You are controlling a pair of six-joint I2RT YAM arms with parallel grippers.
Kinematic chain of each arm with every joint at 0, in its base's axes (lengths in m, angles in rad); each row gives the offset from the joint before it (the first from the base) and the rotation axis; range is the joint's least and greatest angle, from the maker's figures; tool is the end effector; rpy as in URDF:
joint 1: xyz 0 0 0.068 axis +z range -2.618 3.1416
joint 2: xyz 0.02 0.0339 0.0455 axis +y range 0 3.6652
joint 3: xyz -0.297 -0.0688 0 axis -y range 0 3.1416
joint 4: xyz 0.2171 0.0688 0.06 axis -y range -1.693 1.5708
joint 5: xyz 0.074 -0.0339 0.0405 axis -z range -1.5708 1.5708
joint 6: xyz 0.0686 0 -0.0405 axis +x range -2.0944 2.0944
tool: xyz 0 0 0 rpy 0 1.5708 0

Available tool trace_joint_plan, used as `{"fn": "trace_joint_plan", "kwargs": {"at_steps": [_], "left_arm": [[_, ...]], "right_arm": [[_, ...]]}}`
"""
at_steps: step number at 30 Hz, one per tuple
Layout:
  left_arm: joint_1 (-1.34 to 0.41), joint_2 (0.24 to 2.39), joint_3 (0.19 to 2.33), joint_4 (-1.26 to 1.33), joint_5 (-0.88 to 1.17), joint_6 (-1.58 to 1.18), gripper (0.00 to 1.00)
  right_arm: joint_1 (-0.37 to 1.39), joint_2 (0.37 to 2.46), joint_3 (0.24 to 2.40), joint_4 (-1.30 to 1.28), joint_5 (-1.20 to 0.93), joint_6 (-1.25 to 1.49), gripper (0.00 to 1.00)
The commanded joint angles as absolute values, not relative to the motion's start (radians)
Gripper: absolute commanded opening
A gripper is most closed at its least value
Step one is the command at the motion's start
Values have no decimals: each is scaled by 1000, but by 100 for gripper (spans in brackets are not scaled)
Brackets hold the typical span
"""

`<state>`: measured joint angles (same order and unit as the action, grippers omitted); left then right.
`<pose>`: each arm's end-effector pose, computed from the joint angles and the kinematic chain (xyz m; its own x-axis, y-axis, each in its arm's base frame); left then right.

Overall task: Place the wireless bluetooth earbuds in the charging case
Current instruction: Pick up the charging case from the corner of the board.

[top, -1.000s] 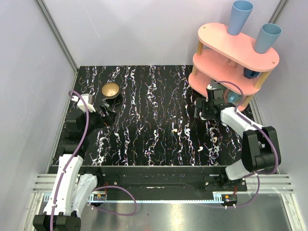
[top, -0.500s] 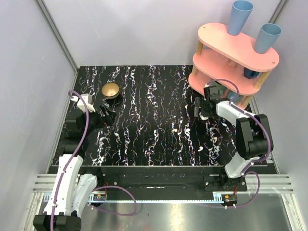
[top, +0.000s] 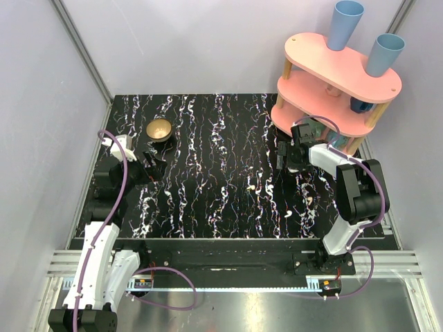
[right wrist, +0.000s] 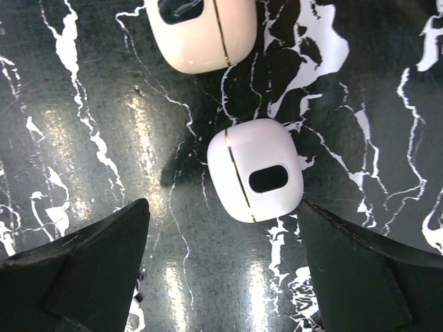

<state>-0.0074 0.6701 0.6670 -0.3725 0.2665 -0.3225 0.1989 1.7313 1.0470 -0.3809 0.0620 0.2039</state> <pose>0.1348 -0.0191 0.3059 -0.4278 -0.3026 -0.8517 0.1229 0.9141 -0.3865 0.3367 0.0635 0.1913 -0.8738 0.0300 -0.4853 0.0093 0.9989 0.0450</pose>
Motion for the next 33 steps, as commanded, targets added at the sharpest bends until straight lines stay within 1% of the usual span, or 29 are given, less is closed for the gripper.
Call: {"fn": "trace_joint_plan", "kwargs": {"at_steps": [1,17,21,24,25,27,29,33], "left_arm": [[-2,673,706,-359,279,-336,99],[-2,678,706,-356,291,-339,99],[0,678,706,-356,293,-339,99],[-2,676,706,-356,293,-339,99],[-2,676,706,-356,293,-341,99],[20,678,706,-353,301,-341,99],[21,678,704,-351,302,-342,99],[21,675,704,-351,304,-342,99]], "right_arm": [[201,1738,1083,-359,-24,238,94],[215,1738,1063,-307,-147,278,92],[224,1678,1046,-313,-155,264,92],[225,1602,1022,-311,-98,259,92],[225,1579,1020,-308,-51,258,92],[225,1568,1022,-305,-6,262,93],[225,1588,1041,-305,78,273,95],[224,1683,1104,-316,126,270,97]]}}
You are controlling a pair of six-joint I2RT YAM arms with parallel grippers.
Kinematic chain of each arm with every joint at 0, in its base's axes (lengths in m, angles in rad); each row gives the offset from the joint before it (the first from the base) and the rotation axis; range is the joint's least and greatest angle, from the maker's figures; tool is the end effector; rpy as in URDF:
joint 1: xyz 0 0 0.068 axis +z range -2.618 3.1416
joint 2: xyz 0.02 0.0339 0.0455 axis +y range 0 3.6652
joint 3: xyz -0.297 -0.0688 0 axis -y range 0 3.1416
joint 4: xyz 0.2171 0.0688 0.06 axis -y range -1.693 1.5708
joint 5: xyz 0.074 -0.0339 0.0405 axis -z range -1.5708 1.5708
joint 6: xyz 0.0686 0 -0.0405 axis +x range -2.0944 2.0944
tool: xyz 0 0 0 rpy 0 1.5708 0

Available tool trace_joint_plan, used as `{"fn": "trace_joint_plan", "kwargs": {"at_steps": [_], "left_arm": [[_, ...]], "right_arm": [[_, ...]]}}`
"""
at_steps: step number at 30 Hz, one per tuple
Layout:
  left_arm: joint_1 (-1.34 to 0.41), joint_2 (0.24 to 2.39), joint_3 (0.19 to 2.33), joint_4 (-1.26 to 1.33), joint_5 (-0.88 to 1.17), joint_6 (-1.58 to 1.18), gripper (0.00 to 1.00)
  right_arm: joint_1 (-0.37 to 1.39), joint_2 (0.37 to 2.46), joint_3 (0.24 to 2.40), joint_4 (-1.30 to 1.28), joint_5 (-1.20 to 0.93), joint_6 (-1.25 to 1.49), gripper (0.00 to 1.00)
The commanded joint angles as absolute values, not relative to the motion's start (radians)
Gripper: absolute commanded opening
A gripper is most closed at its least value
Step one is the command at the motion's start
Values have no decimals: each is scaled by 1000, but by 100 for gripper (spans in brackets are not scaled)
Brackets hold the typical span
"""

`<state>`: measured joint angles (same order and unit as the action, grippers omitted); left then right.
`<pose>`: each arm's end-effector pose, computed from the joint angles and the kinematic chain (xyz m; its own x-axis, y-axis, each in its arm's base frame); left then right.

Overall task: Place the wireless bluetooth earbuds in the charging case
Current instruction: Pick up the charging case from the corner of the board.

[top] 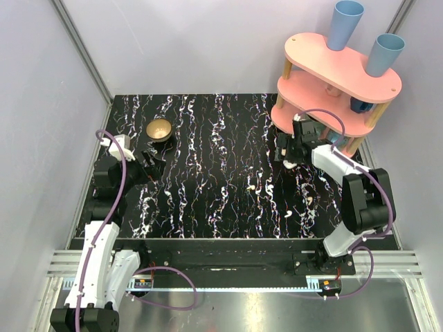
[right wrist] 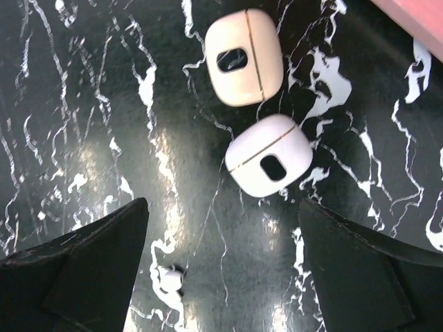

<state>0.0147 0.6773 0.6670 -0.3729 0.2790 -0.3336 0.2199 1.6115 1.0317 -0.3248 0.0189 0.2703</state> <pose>0.1363 -0.0169 0.3051 -0.4322 -0.3212 -0.8426 0.1055 0.9100 -0.4010 0.3269 0.0717 0.2294 -0.7946 0.0960 -0.5995 0.0057 0.9886 0.1507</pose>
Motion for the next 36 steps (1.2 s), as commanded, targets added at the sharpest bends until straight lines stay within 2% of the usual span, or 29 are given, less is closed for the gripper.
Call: {"fn": "trace_joint_plan", "kwargs": {"at_steps": [1,8,13,36], "left_arm": [[21,673,703,-351,302,-342,99],[23,672,703,-351,305,-344,99],[23,664,703,-350,310,-345,99],[26,655,698,-344,319,-351,99]], "right_arm": [[224,1722,1118,-319,149,270,97],[224,1801,1183,-319,170,256,97],[224,1810,1171,-318,111,250,97],[236,1709,1040,-249,-153,249,95]]}}
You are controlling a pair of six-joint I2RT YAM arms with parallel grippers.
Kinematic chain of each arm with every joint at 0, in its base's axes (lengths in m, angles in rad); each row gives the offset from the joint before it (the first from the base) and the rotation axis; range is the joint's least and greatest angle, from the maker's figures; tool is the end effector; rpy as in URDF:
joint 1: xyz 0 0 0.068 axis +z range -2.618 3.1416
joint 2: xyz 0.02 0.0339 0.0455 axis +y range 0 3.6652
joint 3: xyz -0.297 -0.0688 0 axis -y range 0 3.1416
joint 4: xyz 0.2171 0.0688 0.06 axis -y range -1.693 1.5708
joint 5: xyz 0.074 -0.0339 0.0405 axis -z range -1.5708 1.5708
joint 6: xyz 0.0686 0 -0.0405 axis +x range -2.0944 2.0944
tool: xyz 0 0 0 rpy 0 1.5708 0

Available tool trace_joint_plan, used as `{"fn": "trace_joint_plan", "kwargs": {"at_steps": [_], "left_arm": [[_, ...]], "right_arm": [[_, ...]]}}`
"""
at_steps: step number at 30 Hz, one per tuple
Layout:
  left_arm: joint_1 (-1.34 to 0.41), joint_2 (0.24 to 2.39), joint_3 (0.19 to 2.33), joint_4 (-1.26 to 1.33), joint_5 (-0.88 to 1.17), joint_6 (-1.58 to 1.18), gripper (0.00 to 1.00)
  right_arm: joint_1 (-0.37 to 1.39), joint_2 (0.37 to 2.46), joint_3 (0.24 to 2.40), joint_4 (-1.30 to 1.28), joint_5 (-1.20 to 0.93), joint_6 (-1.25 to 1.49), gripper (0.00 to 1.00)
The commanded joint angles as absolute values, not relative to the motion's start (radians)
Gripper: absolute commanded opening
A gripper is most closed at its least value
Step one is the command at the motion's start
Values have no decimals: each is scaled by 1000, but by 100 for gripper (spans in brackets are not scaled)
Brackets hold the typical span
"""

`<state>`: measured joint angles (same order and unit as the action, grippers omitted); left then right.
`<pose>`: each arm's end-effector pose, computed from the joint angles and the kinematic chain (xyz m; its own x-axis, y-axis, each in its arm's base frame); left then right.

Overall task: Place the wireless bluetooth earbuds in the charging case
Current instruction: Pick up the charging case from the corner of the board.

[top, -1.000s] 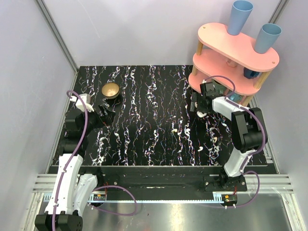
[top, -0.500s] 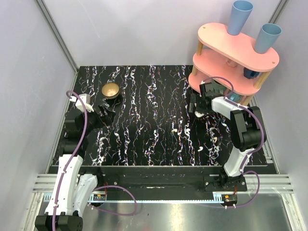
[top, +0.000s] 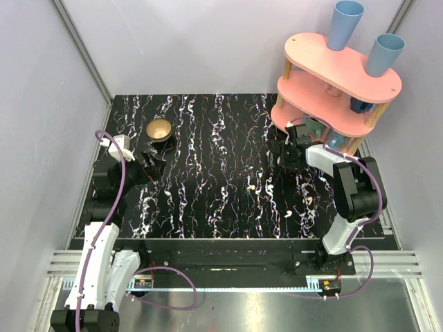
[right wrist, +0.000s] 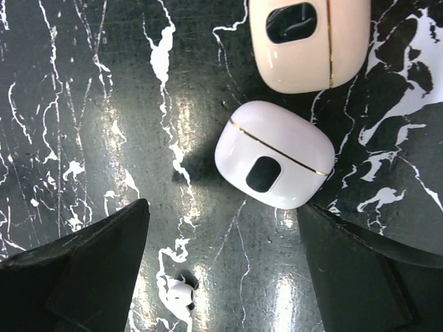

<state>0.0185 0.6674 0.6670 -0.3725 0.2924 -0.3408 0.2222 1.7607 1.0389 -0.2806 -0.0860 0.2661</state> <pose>0.1343 -0.0173 0.3063 -0.4271 -0.3280 -0.8426 0.1145 0.9048 -0.4102 0.3453 0.0840 0.1868 -0.8627 0.0737 -0.5003 -0.0392 0.9766 0.2114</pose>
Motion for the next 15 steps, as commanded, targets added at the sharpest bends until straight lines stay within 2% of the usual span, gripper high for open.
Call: {"fn": "trace_joint_plan", "kwargs": {"at_steps": [1,7,10,15], "left_arm": [[26,655,698,-344,319,-350,99],[26,655,698,-344,319,-351,99],[28,653,699,-345,321,-351,99],[28,653,696,-338,330,-351,99]], "right_arm": [[242,1704,1042,-249,-158,244,95],[285,1666,1065,-322,-135,160,92],[296,1622,1060,-357,-43,120,90],[296,1589,1039,-338,162,14,93]]}}
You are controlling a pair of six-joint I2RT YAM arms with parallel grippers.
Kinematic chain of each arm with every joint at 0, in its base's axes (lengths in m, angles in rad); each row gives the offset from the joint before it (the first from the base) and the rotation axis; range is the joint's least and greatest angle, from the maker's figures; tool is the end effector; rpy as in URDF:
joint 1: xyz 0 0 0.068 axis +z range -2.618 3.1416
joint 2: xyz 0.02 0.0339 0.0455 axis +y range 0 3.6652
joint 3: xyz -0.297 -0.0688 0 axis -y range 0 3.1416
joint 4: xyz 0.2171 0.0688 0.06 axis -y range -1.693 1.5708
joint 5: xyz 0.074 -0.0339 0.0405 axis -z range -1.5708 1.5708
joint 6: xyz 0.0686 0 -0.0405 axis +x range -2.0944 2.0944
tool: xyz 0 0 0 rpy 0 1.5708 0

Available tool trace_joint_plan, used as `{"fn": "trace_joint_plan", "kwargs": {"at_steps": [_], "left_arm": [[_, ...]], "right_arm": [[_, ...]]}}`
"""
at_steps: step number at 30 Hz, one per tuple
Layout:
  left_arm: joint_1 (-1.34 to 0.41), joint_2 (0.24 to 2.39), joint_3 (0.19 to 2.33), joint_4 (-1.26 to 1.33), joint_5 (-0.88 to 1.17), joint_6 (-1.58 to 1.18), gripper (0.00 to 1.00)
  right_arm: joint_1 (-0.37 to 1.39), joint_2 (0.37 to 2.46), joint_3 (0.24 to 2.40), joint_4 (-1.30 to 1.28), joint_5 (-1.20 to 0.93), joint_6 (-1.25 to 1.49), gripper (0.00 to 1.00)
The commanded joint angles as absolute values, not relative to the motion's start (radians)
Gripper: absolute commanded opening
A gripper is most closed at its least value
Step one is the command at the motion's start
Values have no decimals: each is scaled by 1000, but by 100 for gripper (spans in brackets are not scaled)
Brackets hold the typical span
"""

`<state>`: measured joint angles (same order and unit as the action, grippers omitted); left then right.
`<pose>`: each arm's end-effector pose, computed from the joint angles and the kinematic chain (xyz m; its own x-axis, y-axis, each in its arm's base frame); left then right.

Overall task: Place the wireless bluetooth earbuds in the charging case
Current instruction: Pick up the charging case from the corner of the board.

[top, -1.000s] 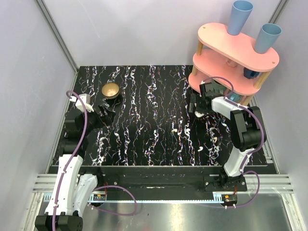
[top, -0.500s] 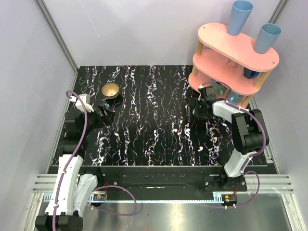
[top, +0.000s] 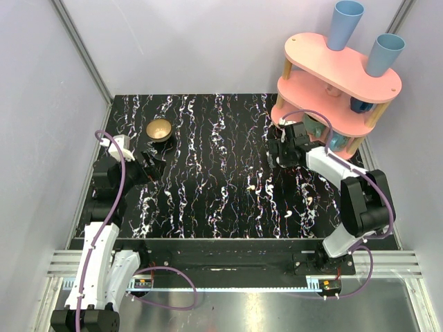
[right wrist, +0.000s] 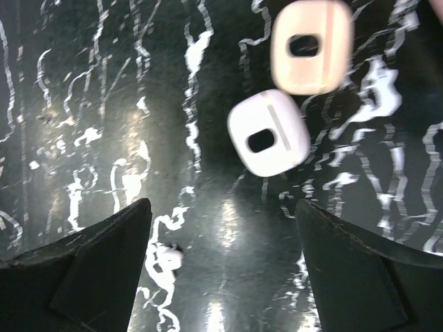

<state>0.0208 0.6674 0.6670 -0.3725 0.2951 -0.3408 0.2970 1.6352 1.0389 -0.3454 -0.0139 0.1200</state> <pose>0.1343 -0.0172 0.3064 -0.4272 -0.3287 -0.8423 0.1147 0.9043 -0.4111 0.3213 0.0993 0.2223 -0.8036 -0.1208 -0.5828 -0.2057 0.9752 0.0816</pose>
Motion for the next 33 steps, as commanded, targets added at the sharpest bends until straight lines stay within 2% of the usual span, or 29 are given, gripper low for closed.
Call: {"fn": "trace_joint_plan", "kwargs": {"at_steps": [1,17,20,21,28,33], "left_arm": [[28,653,695,-336,333,-351,99],[28,658,692,-330,345,-351,99],[28,658,692,-330,344,-351,99],[29,657,692,-328,342,-350,99],[29,658,692,-330,342,-350,99],[31,655,692,-330,347,-350,99]], "right_arm": [[296,1592,1035,-325,176,5,92],[295,1790,1126,-288,78,-251,80],[295,1795,1135,-285,61,-270,74],[293,1796,1137,-285,63,-275,66],[278,1819,1135,-285,54,-287,64],[272,1822,1137,-282,40,-288,67]]}}
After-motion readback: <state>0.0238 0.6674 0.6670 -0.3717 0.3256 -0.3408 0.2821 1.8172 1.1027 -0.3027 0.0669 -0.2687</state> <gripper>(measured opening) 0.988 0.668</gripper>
